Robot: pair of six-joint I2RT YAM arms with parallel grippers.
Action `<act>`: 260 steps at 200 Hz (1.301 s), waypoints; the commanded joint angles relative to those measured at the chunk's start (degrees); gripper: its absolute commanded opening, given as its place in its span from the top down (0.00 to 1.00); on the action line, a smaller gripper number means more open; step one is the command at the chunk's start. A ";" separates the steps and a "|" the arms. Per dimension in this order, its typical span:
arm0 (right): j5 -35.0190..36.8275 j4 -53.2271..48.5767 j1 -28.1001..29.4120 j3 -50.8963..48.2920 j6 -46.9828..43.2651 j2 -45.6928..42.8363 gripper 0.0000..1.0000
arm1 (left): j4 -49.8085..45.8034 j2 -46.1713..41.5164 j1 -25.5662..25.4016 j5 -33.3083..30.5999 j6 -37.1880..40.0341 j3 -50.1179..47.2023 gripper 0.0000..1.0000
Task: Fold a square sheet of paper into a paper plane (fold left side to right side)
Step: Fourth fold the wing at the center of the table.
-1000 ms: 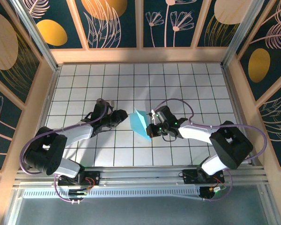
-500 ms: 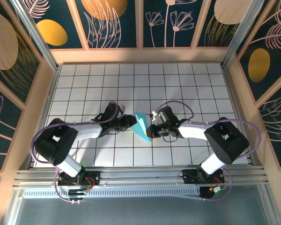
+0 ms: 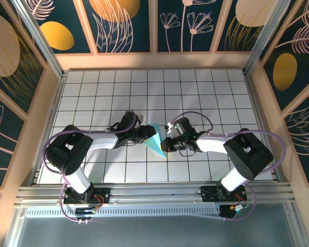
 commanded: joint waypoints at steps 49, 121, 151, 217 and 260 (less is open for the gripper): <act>-1.27 1.57 -0.73 -0.70 0.71 1.48 1.00 | -4.16 4.66 -0.37 -2.41 -0.40 2.87 0.56; -2.15 1.37 -0.97 0.11 0.71 1.99 0.98 | -8.28 6.42 -0.43 -4.76 0.81 3.70 0.55; -2.63 0.75 -1.07 0.86 0.80 1.10 0.90 | -8.72 6.71 -0.41 -5.08 1.07 3.73 0.55; -6.63 0.20 -6.66 0.15 -0.31 -5.69 0.63 | -8.90 7.01 -0.40 -5.14 1.09 3.71 0.55; -9.96 5.66 -7.58 0.86 0.99 -1.69 0.61 | -8.72 6.76 -0.42 -5.08 0.89 3.65 0.55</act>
